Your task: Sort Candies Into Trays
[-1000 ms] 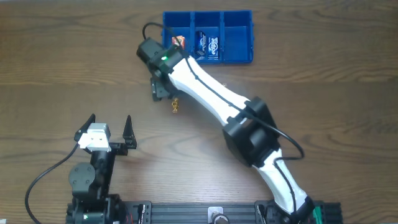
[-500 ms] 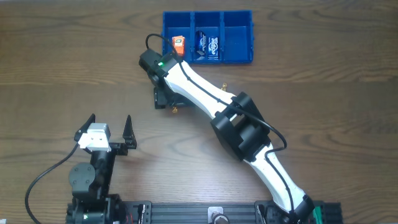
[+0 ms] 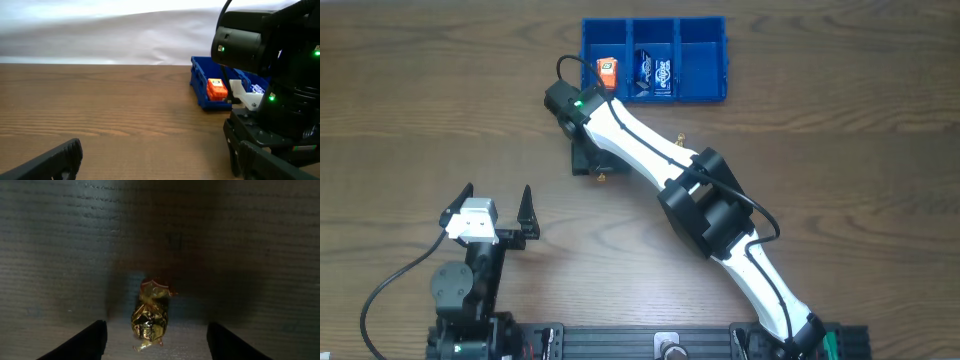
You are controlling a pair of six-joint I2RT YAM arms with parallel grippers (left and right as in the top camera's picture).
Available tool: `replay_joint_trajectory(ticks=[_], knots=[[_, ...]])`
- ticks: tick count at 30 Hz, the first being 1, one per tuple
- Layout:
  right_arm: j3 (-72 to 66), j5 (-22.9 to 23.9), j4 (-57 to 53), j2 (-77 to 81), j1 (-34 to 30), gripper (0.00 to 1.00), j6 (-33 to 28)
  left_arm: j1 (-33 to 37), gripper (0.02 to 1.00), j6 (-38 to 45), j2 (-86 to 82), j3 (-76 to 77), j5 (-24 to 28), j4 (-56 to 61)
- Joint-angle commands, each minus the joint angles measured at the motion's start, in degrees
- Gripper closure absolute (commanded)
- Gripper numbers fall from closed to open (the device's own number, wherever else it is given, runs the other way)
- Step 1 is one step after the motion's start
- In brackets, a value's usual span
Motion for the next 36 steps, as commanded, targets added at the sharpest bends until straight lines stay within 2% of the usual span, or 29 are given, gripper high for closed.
replay_joint_trajectory(ticks=[1,20,24,28,36], knots=[[-0.2,1.0,0.3,1.0,0.1,0.408,1.8,-0.2,0.02,0.9,-0.3,-1.1,1.0,-2.0],[-0.2,1.9,0.4,1.9,0.1,0.443,2.6,-0.2,0.02,0.9,-0.3,-1.1,1.0,-2.0],[-0.2,1.9,0.8,2.7,0.1,0.516,2.6,-0.2,0.023,0.9,-0.3,-1.1,1.0,-2.0],[-0.2,1.8,1.7,2.7,0.1,0.634,2.6,-0.2,0.02,0.9,-0.3,-1.1,1.0,-2.0],[-0.2,1.9,1.9,2.7,0.1,0.75,2.6,-0.2,0.02,0.9,-0.3,-1.1,1.0,-2.0]])
